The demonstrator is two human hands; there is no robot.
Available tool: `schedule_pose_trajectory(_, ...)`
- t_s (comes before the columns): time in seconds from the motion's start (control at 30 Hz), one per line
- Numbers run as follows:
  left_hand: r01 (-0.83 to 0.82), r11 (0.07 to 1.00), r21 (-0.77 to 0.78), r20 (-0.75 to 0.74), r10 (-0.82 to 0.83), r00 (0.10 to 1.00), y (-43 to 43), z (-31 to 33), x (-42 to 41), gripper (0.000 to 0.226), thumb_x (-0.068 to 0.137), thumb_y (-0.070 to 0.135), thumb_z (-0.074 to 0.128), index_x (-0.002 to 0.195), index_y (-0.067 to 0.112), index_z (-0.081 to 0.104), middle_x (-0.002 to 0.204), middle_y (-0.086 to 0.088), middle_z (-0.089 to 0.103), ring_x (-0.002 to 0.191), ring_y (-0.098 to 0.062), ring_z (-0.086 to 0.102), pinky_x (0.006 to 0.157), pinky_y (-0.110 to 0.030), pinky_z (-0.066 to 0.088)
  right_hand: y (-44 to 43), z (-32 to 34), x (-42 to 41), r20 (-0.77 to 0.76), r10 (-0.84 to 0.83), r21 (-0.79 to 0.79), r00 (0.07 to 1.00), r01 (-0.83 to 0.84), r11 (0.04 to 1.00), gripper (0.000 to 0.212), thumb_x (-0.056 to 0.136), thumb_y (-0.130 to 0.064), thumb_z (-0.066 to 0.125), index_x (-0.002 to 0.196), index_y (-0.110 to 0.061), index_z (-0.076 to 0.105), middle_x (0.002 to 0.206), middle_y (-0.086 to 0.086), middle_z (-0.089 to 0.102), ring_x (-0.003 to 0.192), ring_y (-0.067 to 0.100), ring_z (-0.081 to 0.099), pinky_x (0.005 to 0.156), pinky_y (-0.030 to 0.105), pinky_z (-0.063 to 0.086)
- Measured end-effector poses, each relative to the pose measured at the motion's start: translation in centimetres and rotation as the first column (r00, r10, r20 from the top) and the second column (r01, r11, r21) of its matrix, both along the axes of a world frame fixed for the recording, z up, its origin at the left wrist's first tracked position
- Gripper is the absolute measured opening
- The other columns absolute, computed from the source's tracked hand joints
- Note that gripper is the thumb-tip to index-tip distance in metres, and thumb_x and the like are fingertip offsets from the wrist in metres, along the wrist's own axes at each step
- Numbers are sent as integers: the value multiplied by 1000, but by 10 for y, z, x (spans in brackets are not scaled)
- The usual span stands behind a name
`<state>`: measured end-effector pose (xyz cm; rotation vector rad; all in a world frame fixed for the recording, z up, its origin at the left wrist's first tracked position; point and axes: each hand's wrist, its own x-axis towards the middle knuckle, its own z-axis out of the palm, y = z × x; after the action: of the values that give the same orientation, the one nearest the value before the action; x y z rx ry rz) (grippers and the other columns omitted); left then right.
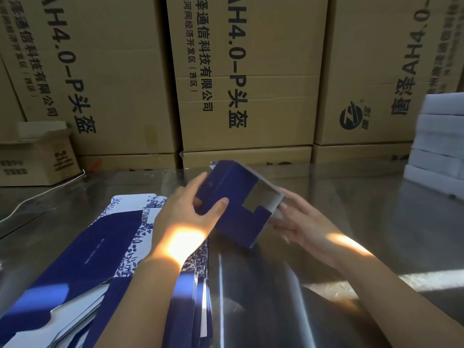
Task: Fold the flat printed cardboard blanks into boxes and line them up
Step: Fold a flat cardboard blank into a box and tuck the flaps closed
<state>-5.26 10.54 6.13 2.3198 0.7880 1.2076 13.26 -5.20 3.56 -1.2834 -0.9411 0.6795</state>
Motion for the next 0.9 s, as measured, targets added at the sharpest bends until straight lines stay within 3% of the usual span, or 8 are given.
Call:
schedule_pose_trajectory(0.13,71,997,15,-63,-70,996,-13,-5,9,69,74,64,56,133,64,20,73,17,49,66,2,50,52,-12,30,3,6,-8,6,-14,125,1000,13,992,57,76,-43,63,131,-35,51,114,-13,68,99,6,67,74,18,52)
schedule_pose_trajectory(0.27,66,998,17,-155,-63,986,-12,-11,13,59,84,52,56,137,57,28,89,20,35,78,5,50,54,-11,33,1,9,-8,0,-56,180,998,55,982,54,86,-47,50,137,-31,45,125,-16,62,113,2,59,93,25,45)
schedule_pose_trajectory(0.4,124,992,5,0,-124,992,-9,-13,14,54,79,50,62,130,44,49,97,18,38,85,13,48,60,-1,37,-1,15,-10,-13,-96,190,995,97,977,33,99,-29,41,129,-25,55,126,-7,64,115,9,60,95,30,44)
schedule_pose_trajectory(0.5,151,988,5,17,-152,988,-6,-14,14,51,75,47,63,124,42,56,129,18,38,84,31,38,65,4,31,1,16,-16,74,-120,181,990,105,978,31,99,-23,44,126,-26,59,120,-7,67,113,13,61,95,31,46)
schedule_pose_trajectory(0.57,147,989,-5,-33,-147,989,-4,-15,14,46,80,35,68,123,43,57,145,21,29,88,34,30,78,-4,29,3,15,-21,98,-113,194,989,93,977,31,98,-19,48,124,-33,60,118,-12,67,110,7,63,86,20,50)
schedule_pose_trajectory(0.63,143,990,23,-46,-141,989,-4,-14,13,40,82,40,67,122,43,59,139,22,40,100,20,37,83,-9,30,5,14,-26,99,-105,213,990,82,974,34,96,-17,52,121,-38,60,115,-19,67,105,-1,63,75,8,48)
schedule_pose_trajectory(0.7,113,992,59,-14,-113,994,-7,-11,13,39,81,54,61,117,41,63,127,22,53,104,9,45,76,0,30,6,13,-29,111,-135,225,985,107,968,34,94,-19,57,117,-43,62,114,-21,67,104,-3,63,75,7,48)
schedule_pose_trajectory(0.9,156,987,41,185,-161,970,-24,-5,14,71,62,74,44,99,23,75,97,24,61,96,16,47,81,5,31,12,9,-36,124,-287,236,950,253,938,33,87,-27,68,109,-51,63,111,-18,68,106,5,63,87,34,54)
